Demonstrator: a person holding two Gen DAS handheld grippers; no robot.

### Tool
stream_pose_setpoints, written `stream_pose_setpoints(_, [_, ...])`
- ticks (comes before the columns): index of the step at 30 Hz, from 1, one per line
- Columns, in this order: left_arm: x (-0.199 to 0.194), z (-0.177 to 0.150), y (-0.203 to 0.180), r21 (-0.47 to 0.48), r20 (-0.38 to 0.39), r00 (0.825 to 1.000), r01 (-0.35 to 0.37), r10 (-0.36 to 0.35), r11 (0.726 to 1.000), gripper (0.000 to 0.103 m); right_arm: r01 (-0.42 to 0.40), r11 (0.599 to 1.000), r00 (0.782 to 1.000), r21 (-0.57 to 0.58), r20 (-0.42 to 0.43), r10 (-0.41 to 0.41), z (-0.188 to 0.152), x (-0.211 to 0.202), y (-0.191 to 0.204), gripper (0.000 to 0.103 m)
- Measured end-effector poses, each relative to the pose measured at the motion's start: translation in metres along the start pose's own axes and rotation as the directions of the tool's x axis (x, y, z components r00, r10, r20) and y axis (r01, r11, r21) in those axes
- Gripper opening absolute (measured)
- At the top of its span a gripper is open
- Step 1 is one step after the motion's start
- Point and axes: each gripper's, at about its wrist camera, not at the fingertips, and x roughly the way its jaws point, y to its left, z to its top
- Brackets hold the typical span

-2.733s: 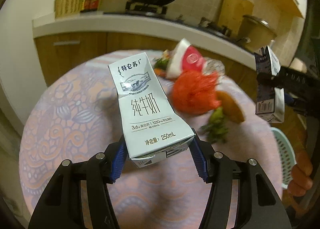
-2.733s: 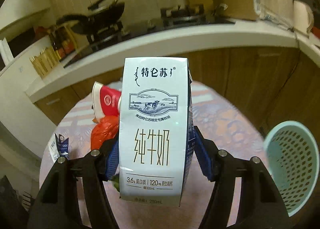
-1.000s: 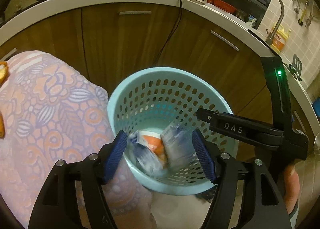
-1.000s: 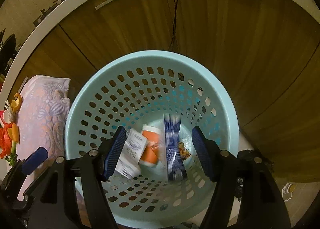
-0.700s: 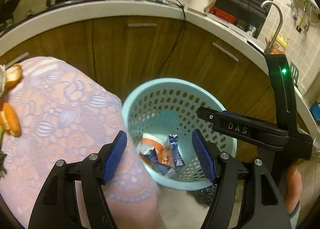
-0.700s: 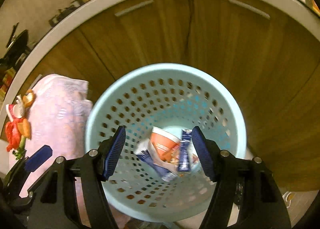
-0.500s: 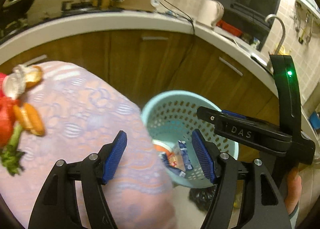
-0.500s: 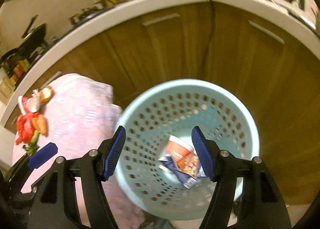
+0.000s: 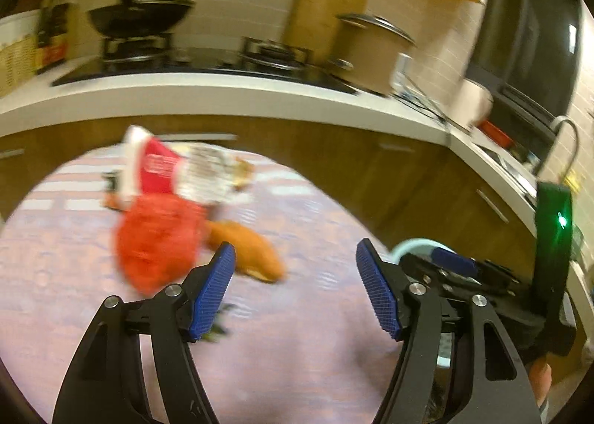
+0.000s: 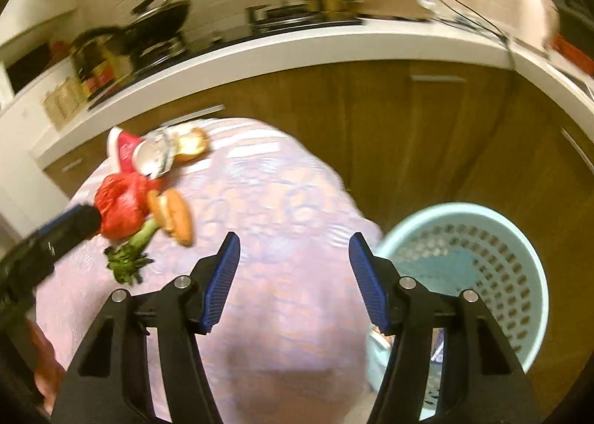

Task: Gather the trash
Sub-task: 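Grasp the red plastic bag with left tool while right tool grasps the bread roll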

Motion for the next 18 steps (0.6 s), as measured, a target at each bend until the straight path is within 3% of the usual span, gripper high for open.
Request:
stream_pose_setpoints(3, [-0.007, 0.005, 0.032, -0.029, 0.013, 0.997, -0.077, 0.078, 0.997, 0.077, -0.036, 0.998, 0.999, -0.052, -0.013, 0.035, 0.003, 0.012, 0.028, 0.057])
stream_pose_setpoints(5, [-0.008, 0.007, 0.057, -0.051, 0.013, 0.989, -0.148, 0.149, 0.988, 0.079, -0.044, 0.996, 0.999, -0.075, -0.025, 0.042, 0.003, 0.018, 0.041, 0.057])
stream_pose_setpoints(7, [-0.005, 0.009, 0.077, -0.080, -0.005, 0.986, -0.168, 0.168, 0.983, 0.079, -0.063, 0.994, 0.998, -0.091, -0.036, 0.060, 0.004, 0.024, 0.051, 0.057])
stream_pose_setpoints(11, [0.015, 0.012, 0.106, -0.112, -0.070, 0.988, -0.145, 0.137, 0.983, 0.079, -0.099, 0.989, 0.994, -0.108, -0.053, 0.094, 0.009, 0.040, 0.069, 0.057])
stream_pose_setpoints(18, [0.057, 0.011, 0.115, -0.116, -0.126, 0.989, -0.096, 0.081, 0.989, 0.079, -0.129, 0.982, 0.991, -0.135, -0.041, 0.124, 0.014, 0.060, 0.089, 0.057])
